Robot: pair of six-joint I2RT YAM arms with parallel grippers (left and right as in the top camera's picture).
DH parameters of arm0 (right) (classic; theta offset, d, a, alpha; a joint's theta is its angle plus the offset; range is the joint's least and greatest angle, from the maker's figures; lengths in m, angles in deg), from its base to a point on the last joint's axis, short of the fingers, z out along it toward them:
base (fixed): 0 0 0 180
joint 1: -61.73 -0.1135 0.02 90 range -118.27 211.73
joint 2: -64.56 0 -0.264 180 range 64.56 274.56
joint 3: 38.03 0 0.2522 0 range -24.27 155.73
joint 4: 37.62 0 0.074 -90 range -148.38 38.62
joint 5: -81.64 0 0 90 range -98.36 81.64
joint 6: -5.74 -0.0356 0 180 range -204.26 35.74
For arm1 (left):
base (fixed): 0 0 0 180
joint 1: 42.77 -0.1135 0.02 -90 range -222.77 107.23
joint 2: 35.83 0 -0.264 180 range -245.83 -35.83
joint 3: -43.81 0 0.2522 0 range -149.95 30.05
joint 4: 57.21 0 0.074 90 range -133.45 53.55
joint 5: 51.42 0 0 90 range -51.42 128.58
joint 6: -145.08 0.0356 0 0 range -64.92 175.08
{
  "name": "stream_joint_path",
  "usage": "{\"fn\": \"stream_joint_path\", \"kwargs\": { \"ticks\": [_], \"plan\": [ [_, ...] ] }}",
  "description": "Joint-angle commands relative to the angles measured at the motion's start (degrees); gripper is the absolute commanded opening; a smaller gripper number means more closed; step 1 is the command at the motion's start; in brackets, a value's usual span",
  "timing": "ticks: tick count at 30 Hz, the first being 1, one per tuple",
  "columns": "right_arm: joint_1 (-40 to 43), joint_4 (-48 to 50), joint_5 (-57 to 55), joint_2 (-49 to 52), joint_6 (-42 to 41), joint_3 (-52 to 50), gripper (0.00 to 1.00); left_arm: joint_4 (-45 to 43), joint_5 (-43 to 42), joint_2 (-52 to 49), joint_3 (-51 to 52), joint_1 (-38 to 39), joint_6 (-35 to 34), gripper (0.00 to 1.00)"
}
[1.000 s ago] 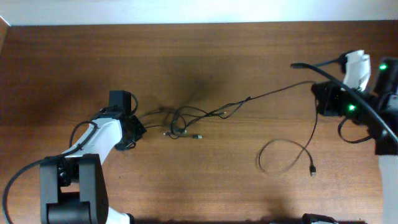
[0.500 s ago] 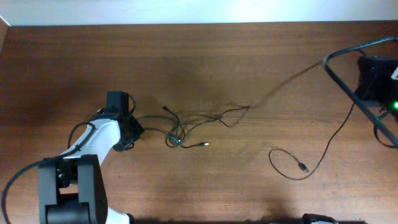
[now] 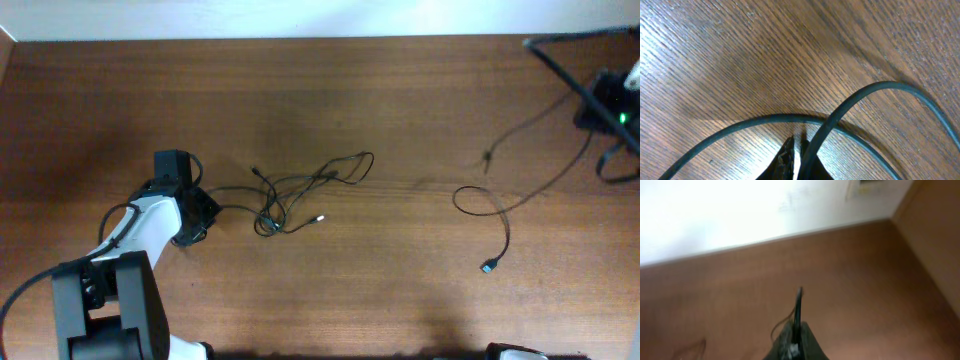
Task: Untangle cables
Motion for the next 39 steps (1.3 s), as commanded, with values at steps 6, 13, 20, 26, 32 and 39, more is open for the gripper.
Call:
{"fn": "stream_joint_path", "kwargs": {
  "ticks": [6, 13, 20, 26, 32, 39],
  "plan": [
    [13.2, 1.4, 4.8, 14.9, -2.6, 0.8, 0.04, -0.2, -2.8, -2.6, 2.6, 0.1, -0.8, 0.00],
    [25.1, -5.7, 4.9, 30.8, -6.1, 0.8, 0.25, -0.7, -3.9, -2.6, 2.6, 0.1, -0.8, 0.00],
    [26.9, -8.3, 12.5, 34.1, -8.9, 0.8, 0.99, -1.1, -4.7, -2.6, 2.6, 0.1, -0.8, 0.00],
    [21.9, -12.3, 17.2, 34.1, -8.9, 0.7, 0.99, -1.4, -5.4, -2.6, 2.6, 0.1, -0.1, 0.01],
    [21.6, -12.2, 16.8, 34.1, -8.9, 0.7, 0.99, -1.5, -5.8, -2.6, 2.6, 0.1, -0.2, 0.00],
    [21.6, -12.2, 16.8, 34.1, -8.9, 0.7, 0.99, -1.9, -5.6, -2.6, 2.6, 0.1, -0.1, 0.01]
  ]
}}
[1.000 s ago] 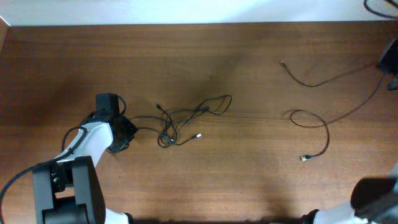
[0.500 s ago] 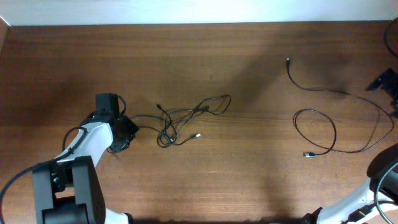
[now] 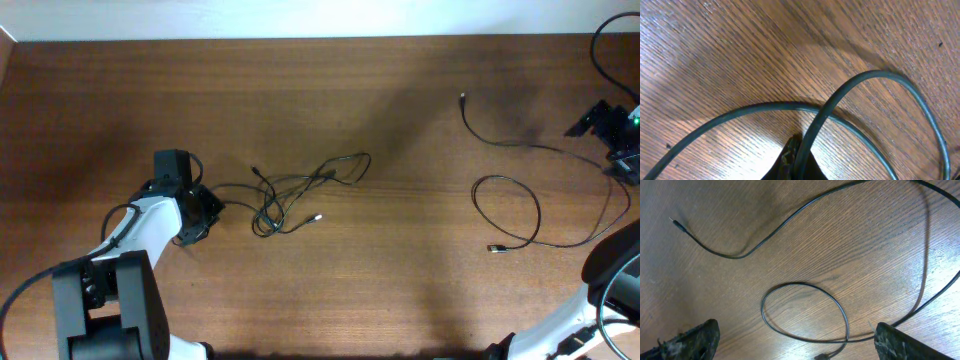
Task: Untangle cables
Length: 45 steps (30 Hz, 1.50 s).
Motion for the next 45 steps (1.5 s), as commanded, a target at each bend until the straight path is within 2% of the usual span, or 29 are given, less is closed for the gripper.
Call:
{"fn": "stream_joint_path", "kwargs": {
  "ticks": [1, 4, 8, 9, 10, 12, 17, 21, 27, 30, 31, 32, 34, 36, 37, 38, 41, 43, 45],
  "plan": [
    [0.0, 0.2, 0.3, 0.0, -0.4, 0.3, 0.98, 0.3, -1.1, -2.6, 2.3, 0.1, -0.1, 0.00],
    [0.0, 0.2, 0.3, 0.0, -0.4, 0.3, 0.99, 0.3, -1.4, -2.6, 2.3, 0.3, 0.1, 0.00],
    [0.0, 0.2, 0.3, 0.0, -0.4, 0.3, 0.98, -3.8, -7.9, -2.6, 2.3, 4.3, 11.9, 0.00],
    [0.0, 0.2, 0.3, 0.0, -0.4, 0.3, 0.98, -4.0, -8.0, -2.6, 2.3, 5.4, 13.0, 0.00],
    [0.0, 0.2, 0.3, 0.0, -0.4, 0.3, 0.98, -4.0, -7.7, -2.6, 1.8, 7.8, 14.9, 0.05],
    [0.0, 0.2, 0.3, 0.0, -0.4, 0.3, 0.98, -2.4, -3.8, -2.6, 0.1, 10.4, 16.3, 0.08],
    [0.0, 0.2, 0.3, 0.0, -0.4, 0.3, 0.99, 11.9, 1.4, -2.6, -7.2, 12.2, 19.7, 0.10],
    [0.0, 0.2, 0.3, 0.0, -0.4, 0.3, 0.98, 13.5, 5.8, -2.6, -8.1, 13.5, 19.7, 0.10],
    [0.0, 0.2, 0.3, 0.0, -0.4, 0.3, 0.98, 12.6, 13.8, -2.6, -8.1, 22.4, 19.7, 0.16],
    [0.0, 0.2, 0.3, 0.0, -0.4, 0.3, 0.99, 11.5, 13.9, -2.6, -8.1, 24.8, 19.6, 0.27],
    [0.0, 0.2, 0.3, 0.0, -0.4, 0.3, 0.98, 12.3, 14.1, -2.6, -8.6, 24.9, 19.6, 0.39],
    [0.0, 0.2, 0.3, 0.0, -0.4, 0.3, 0.99, 15.3, 15.6, -2.6, -10.3, 24.9, 19.6, 0.45],
    [0.0, 0.2, 0.3, 0.0, -0.4, 0.3, 0.99, 23.2, 17.7, -2.6, -15.8, 24.9, 19.6, 0.67],
    [0.0, 0.2, 0.3, 0.0, -0.4, 0.3, 0.98, 30.6, 11.3, -2.6, -22.3, 24.9, 19.7, 0.86],
    [0.0, 0.2, 0.3, 0.0, -0.4, 0.3, 0.98, 31.6, 6.4, -2.6, -24.4, 24.9, 20.8, 0.93],
    [0.0, 0.2, 0.3, 0.0, -0.4, 0.3, 0.99, 31.6, 5.9, -2.6, -26.2, 24.9, 21.4, 0.99],
    [0.0, 0.2, 0.3, 0.0, -0.4, 0.3, 0.98, 26.6, 19.9, -2.6, -26.7, 25.1, 21.4, 0.99],
    [0.0, 0.2, 0.3, 0.0, -0.4, 0.3, 0.98, 22.3, 19.4, -2.9, -26.4, 25.1, 21.5, 1.00],
    [0.0, 1.2, 0.3, 0.0, -0.5, 0.3, 0.98, 16.0, 12.6, -3.5, -26.4, 25.1, 26.2, 0.99]
  ]
}}
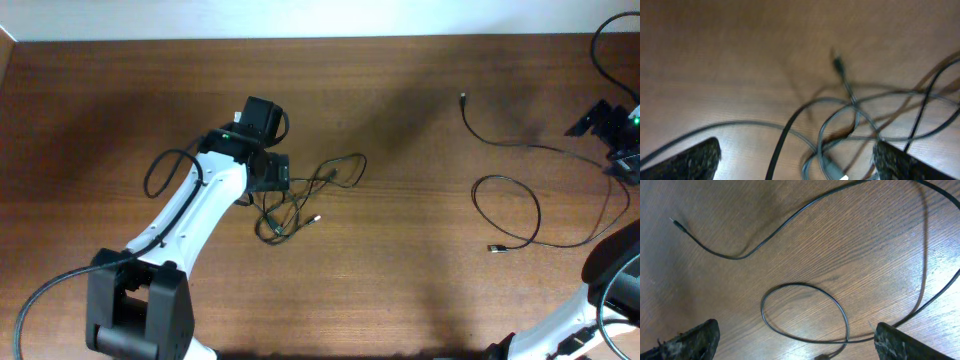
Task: Untangle cables
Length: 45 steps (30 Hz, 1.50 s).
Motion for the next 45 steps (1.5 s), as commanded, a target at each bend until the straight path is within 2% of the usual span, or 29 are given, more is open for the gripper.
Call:
{"fn": "stream_joint_path", "kwargs": {
  "ticks": [1, 4, 6, 7, 8, 9, 10, 11, 13, 15, 16, 17, 18, 19, 20, 21, 23, 25, 26, 27, 28, 30, 31, 33, 34, 37, 42, 45],
  "plan": [
    [0.0, 3.8, 0.3, 0.0, -0.5, 0.3, 0.98, -8.2, -4.3, -1.0, -0.4, 0.2, 5.0, 0.99],
    [0.0, 5.8, 1.4, 0.0, -0.7, 0.3, 0.98, -17.8, -5.9, -2.4, -0.4, 0.3, 5.0, 0.99],
    [0.0, 5.1, 4.4, 0.0, -0.7, 0.3, 0.98, -20.2, -10.3, -3.4, -0.4, 0.3, 5.0, 0.99],
    [0.0, 4.2, 5.1, 0.0, -0.7, 0.3, 0.98, -19.6, -12.7, -3.7, -0.4, 0.3, 5.0, 0.96],
    [0.0, 3.0, 7.0, 0.0, -0.7, 0.3, 0.98, -17.7, -15.1, -4.1, -0.4, 0.3, 5.0, 0.75],
    [0.0, 1.5, 9.6, 0.0, -0.7, 0.3, 0.99, -15.3, -16.5, -4.5, -0.4, 0.4, 5.0, 0.44],
    [-0.3, -0.3, 10.8, 0.0, -0.7, 0.2, 0.99, -11.6, -17.2, -5.4, -0.4, 0.6, 5.0, 0.18],
    [-0.9, -2.5, 10.8, 0.0, -0.3, 0.2, 0.99, -7.6, -17.4, -6.8, -0.4, 0.9, 5.1, 0.01],
    [-2.4, -4.6, 10.8, 0.0, 1.2, -0.1, 0.81, -4.2, -17.7, -8.5, -0.4, 0.9, 7.5, 0.00],
    [-5.9, -8.0, 10.7, 0.0, 3.0, -0.8, 0.61, -2.3, -24.3, -10.3, -0.4, 1.0, 14.1, 0.02],
    [-7.5, -8.6, 10.4, 0.0, 3.5, -1.2, 0.58, -2.1, -26.3, -10.8, -0.4, 1.0, 15.6, 0.06],
    [-10.2, -9.0, 10.3, 0.0, 5.0, -2.2, 0.60, -2.3, -26.1, -11.4, -0.4, 1.0, 15.9, 0.12],
    [-12.3, -9.0, 10.4, 0.0, 5.0, -3.5, 0.68, -2.5, -25.1, -12.0, -0.4, 1.0, 15.9, 0.18],
    [-14.3, -9.0, 10.4, 0.0, 4.9, -4.9, 0.72, -2.6, -23.5, -12.2, -0.4, 1.0, 15.8, 0.19],
    [-17.4, -8.3, 10.8, 0.0, 4.9, -7.3, 0.75, -3.2, -20.5, -12.5, -0.4, 1.0, 15.8, 0.32],
    [-19.4, -7.3, 11.1, 0.0, 4.9, -8.8, 0.77, -4.3, -19.6, -12.6, -0.4, 1.0, 15.8, 0.35],
    [-23.1, -5.7, 13.9, 0.0, 4.9, -11.0, 0.83, -6.1, -19.7, -12.6, -0.4, 1.0, 15.1, 0.35],
    [-27.2, -4.8, 18.4, 0.0, 4.9, -11.7, 0.81, -7.5, -19.6, -12.6, -0.4, 0.9, 13.0, 0.21],
    [-29.5, -2.2, 18.6, 0.0, 4.4, -11.7, 0.32, -7.4, -19.6, -12.6, -0.4, 0.9, 12.8, 0.11],
    [-30.9, -1.1, 18.5, 0.0, 3.1, -11.7, 0.04, -7.3, -19.6, -12.7, -0.4, 0.9, 12.8, 0.03],
    [-33.2, 0.4, 18.5, 0.0, 2.3, -11.7, 0.04, -7.1, -18.7, -12.7, -0.4, 0.9, 11.6, 0.00],
    [-38.0, 3.8, 17.0, 0.2, 2.3, -11.7, 0.04, -5.8, -9.6, -12.7, -0.4, 0.9, 2.7, 0.00],
    [-40.2, 5.8, 15.2, 0.3, 0.6, -11.7, 0.19, -5.3, -6.9, -12.7, -0.4, 0.9, 0.1, 0.00],
    [-45.2, 9.8, 6.9, 0.8, -8.7, -11.7, 0.45, -5.3, -6.3, -12.7, -0.4, 0.9, -0.5, 0.02],
    [-47.2, 11.2, 3.5, 0.8, -12.9, -11.8, 0.52, -5.3, -6.1, -12.7, -0.4, 0.9, -0.5, 0.03],
    [-49.6, 14.3, 2.3, 0.8, -18.3, -11.8, 0.56, -5.0, -5.9, -12.7, -0.4, 0.4, -0.5, 0.09],
    [-51.6, 18.1, 1.1, 0.9, -23.7, -14.1, 0.56, -4.8, -9.6, -14.2, -0.4, -0.8, -2.0, 0.09],
    [-53.0, 27.6, 0.0, 0.9, -29.7, -21.1, 0.56, -5.1, -10.8, -15.9, -0.4, -0.8, -2.0, 0.10]
  ]
}}
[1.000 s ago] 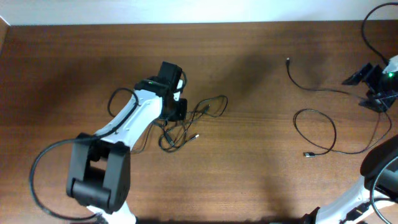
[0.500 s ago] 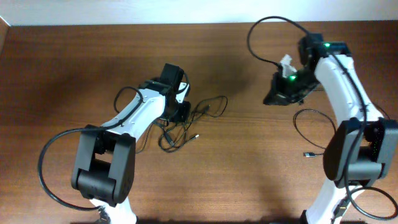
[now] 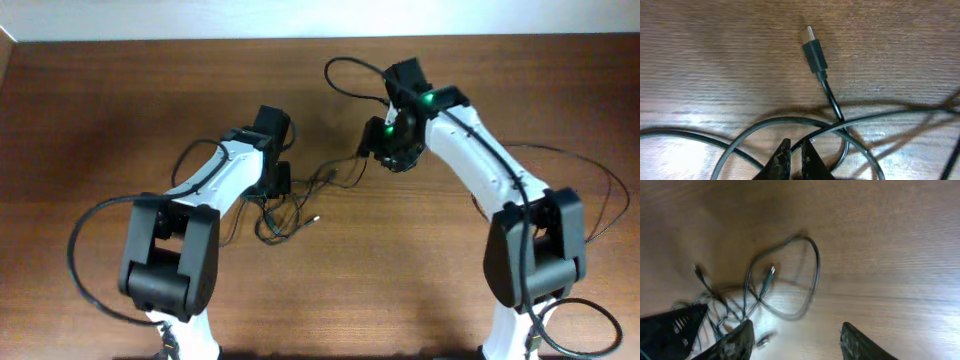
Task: Untangle cables
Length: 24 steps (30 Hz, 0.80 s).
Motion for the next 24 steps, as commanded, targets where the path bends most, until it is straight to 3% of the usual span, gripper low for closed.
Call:
{"fn": "stream_joint_path", "kwargs": {
  "ticks": [1, 5, 7, 9, 10, 11, 14, 15, 16, 17, 18, 19, 24],
  "plan": [
    [-1.7, 9.0, -1.8, 0.7, -7.7, -7.7, 0.56, -0.1, -2.1, -1.9, -0.1, -0.1, -1.0, 0.12],
    [-3.7, 25.9, -2.0, 0.7, -9.6, -19.1, 0.55, -0.1, -2.2, -1.9, -0.2, -0.1, -1.0, 0.13],
    [-4.2, 30.9, -2.1, 0.7, -9.6, -23.3, 0.41, -0.1, -2.4, -1.9, -0.2, -0.1, -1.0, 0.13],
    [-4.2, 31.0, -2.5, 0.7, -9.6, -24.3, 0.20, -0.1, -2.4, -1.9, -0.2, -0.1, -1.0, 0.10],
    [-4.2, 29.8, -4.3, 0.7, -9.6, -24.4, 0.04, 0.2, -2.4, -1.9, -0.3, -0.1, -1.0, 0.06],
    [-4.2, 28.0, -6.0, 0.7, -9.5, -24.4, 0.04, 1.1, -2.4, -1.9, -0.9, -0.2, -0.9, 0.01],
    [-4.2, 23.7, -7.4, 0.7, -2.6, -24.8, 0.04, 5.3, -2.4, -1.7, -3.7, -0.1, 1.7, 0.00],
    [-4.2, 22.9, -8.0, 0.7, -2.6, -25.2, 0.04, 7.3, -2.4, -1.7, -4.7, -0.1, 2.7, 0.04],
    [-4.2, 22.4, -9.1, 0.7, -2.6, -25.8, 0.04, 8.0, -2.4, -1.7, -4.9, -0.1, 3.5, 0.16],
    [-4.2, 22.4, -9.6, 0.7, -2.6, -26.2, 0.04, 8.7, -2.4, -1.7, -4.9, -0.2, 3.6, 0.35],
    [-4.2, 22.4, -9.8, 0.7, -2.6, -26.6, 0.04, 9.0, -2.4, -1.7, -4.9, -0.1, 3.6, 0.67],
    [-4.2, 22.5, -10.5, 0.7, -2.6, -27.3, 0.04, 9.9, -2.4, -1.7, -4.9, -0.1, 3.9, 0.75],
    [-4.2, 23.3, -12.5, 0.7, -2.6, -29.3, 0.04, 9.0, -2.8, -1.7, -3.5, -0.1, 4.6, 0.64]
  ]
}}
